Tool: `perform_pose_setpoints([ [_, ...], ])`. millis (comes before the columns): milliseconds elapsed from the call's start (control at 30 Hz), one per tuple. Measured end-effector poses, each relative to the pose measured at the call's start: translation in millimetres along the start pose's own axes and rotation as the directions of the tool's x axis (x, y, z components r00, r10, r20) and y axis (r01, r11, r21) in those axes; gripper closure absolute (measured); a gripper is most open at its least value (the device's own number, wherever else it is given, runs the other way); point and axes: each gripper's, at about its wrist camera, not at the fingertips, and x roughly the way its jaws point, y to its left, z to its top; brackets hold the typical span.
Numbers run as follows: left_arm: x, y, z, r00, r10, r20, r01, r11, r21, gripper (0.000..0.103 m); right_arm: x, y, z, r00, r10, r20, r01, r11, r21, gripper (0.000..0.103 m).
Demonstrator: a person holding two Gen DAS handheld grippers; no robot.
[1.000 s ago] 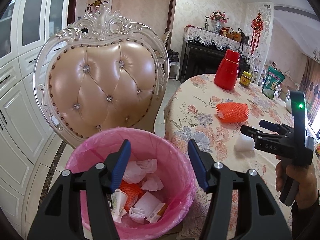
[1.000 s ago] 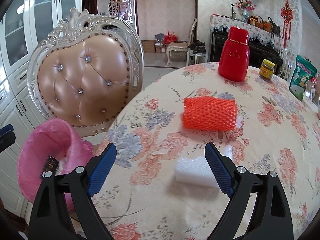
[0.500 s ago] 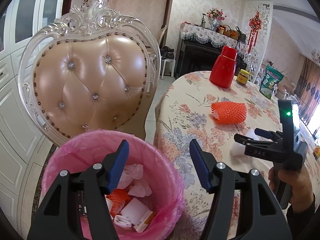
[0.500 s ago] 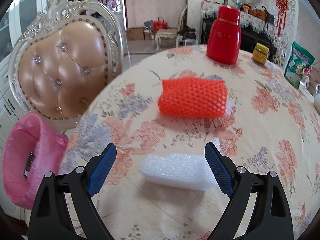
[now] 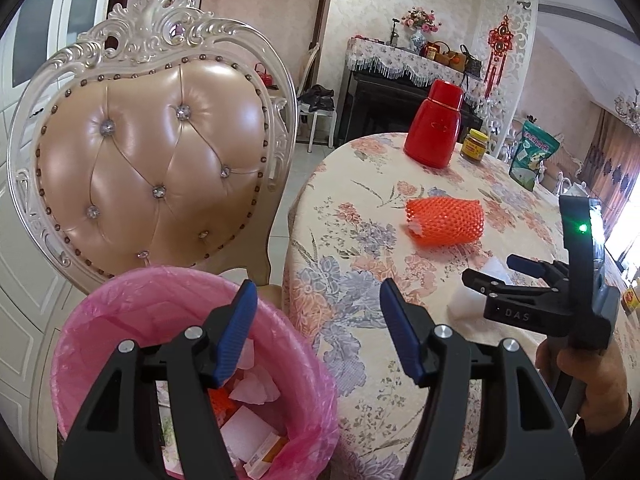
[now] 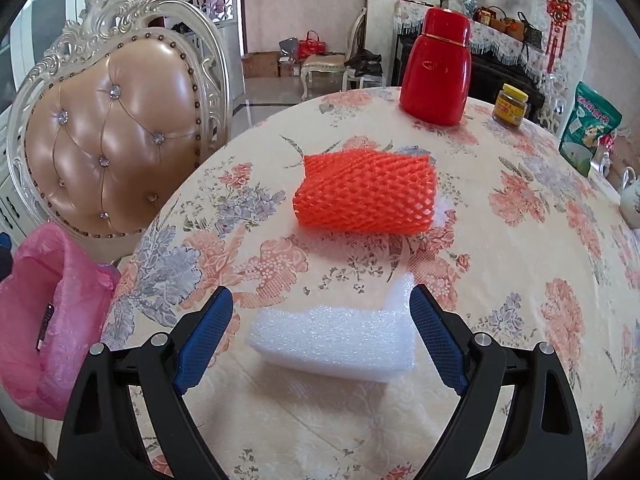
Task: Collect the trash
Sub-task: 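Close the right tool on the white foam block and lift it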
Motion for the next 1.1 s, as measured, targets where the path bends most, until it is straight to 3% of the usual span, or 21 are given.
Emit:
perform_pose_setpoints([
  [667, 0, -4, 0, 1.0, -0.008, 0.0, 0.008, 1.0, 0.005, 0.04, 15, -1, -8, 0.996, -0.055, -0.068, 0.054, 0.998, -0.014, 0.018],
  [933, 4, -8, -1, 1.0, -0.014, -0.011, 0.014, 1.0, 0.012, 0.038, 33, -10, -14, 0.993, -0.016, -0.115, 0.019, 0.999, 0.027, 0.018],
  [1100, 11, -14, 0, 1.0, -0.019, -0.021, 0.02, 1.0, 0.024, 0.038, 28, -15, -12, 0.997, -0.01, -0.077, 0.013, 0.999, 0.041, 0.02],
])
